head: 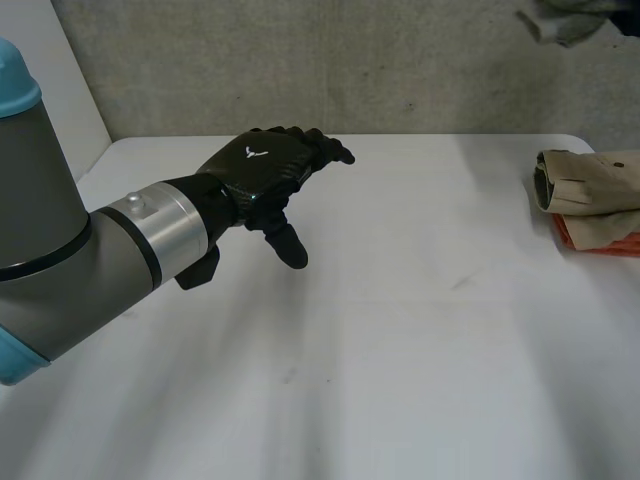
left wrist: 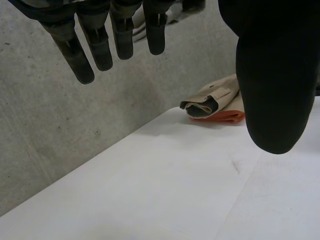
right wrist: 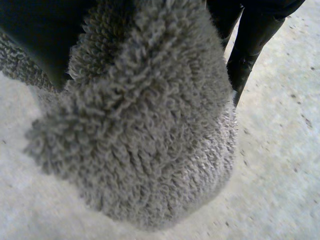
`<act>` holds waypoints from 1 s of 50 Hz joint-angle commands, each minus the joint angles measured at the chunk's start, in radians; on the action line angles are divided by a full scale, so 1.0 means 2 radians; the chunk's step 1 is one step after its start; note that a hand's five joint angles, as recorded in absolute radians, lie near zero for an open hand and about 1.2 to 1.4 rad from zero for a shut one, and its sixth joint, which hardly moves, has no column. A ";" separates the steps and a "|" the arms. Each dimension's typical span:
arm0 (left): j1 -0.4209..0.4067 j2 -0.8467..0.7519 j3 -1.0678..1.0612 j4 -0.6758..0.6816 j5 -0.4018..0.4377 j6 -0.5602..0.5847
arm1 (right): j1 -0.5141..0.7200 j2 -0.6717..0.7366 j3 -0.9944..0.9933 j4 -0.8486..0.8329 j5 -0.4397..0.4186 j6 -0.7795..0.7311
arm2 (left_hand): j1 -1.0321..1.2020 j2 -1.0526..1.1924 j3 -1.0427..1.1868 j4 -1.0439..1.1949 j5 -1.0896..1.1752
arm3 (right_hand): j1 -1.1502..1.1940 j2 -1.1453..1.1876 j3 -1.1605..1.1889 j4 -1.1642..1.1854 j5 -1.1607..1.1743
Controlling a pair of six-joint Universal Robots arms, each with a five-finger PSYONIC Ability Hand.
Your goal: Fold the laundry.
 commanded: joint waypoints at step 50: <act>0.016 0.049 -0.007 0.038 -0.039 -0.038 | 0.126 -0.244 0.224 0.269 0.205 -0.050 | 0.015 0.016 0.014 0.017 0.019 | -0.367 -0.495 -0.478 -0.500 -0.457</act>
